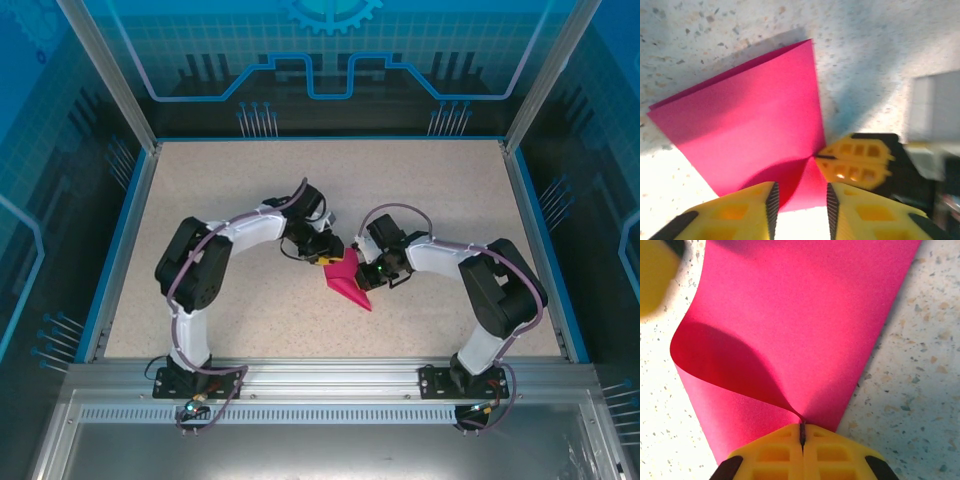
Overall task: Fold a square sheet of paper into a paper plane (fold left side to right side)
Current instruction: Third fold the triangle at the center of the table.
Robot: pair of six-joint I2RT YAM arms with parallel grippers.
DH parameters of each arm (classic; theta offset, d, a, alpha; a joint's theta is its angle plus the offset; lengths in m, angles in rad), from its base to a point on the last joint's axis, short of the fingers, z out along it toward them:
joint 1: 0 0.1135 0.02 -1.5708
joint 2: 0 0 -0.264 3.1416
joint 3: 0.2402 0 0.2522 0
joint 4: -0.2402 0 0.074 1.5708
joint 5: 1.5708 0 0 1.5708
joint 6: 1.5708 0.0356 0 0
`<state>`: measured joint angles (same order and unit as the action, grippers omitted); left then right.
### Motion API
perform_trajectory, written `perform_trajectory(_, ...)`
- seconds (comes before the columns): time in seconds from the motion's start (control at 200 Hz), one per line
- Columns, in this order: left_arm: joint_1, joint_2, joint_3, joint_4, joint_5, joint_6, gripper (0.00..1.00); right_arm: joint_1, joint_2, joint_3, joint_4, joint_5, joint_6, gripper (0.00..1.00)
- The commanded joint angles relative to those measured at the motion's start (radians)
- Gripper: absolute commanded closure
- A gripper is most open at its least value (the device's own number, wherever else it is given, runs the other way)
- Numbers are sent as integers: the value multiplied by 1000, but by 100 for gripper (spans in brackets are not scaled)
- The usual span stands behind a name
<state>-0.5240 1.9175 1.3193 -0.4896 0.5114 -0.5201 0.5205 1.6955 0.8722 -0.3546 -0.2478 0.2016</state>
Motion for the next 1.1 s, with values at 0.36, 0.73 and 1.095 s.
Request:
perform_trajectory(0.36, -103, -12, -132, 137, 91, -93, 87, -5, 39, 0, -49, 3, -16, 100)
perform_trajectory(0.73, -121, 46, -171, 158, 59, -94, 87, -5, 42, 1, -50, 4, -16, 100)
perform_trajectory(1.095, -119, 79, -204, 142, 0, -84, 88, -7, 41, 1, -55, 2, -13, 100)
